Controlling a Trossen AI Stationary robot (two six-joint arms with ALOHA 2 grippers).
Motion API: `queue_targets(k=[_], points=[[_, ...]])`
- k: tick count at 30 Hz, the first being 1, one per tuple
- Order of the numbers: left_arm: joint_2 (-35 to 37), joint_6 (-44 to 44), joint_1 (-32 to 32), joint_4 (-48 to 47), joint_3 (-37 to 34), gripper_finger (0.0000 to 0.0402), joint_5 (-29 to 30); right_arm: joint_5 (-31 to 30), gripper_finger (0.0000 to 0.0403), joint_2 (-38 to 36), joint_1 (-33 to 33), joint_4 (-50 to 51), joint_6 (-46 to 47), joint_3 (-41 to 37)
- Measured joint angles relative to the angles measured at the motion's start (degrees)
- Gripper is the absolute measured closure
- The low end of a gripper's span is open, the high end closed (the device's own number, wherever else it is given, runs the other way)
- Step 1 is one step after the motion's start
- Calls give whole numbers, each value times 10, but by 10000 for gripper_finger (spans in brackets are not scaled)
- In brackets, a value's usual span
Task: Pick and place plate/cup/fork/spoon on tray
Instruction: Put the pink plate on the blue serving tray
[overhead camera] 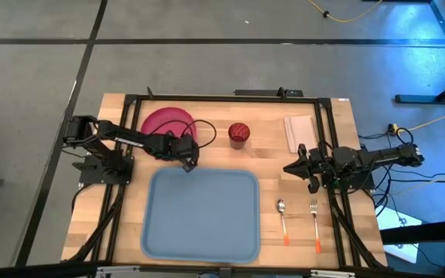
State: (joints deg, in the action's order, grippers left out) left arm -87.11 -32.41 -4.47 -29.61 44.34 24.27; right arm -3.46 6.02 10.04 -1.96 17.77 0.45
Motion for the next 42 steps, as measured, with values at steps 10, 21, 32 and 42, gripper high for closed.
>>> queue_targets(k=[10,21,32,42], points=[[10,27,68,-107,140,399,-59,0,368,0,0,0,-3,0],[10,-54,260,-77,214,399,-128,0,368,0,0,0,-3,0],[-15,-85,365,53,216,399,-74,12,368,0,0,1,33,0],[-124,-116,395,121,215,395,-136,18,368,8,0,3,61,0]])
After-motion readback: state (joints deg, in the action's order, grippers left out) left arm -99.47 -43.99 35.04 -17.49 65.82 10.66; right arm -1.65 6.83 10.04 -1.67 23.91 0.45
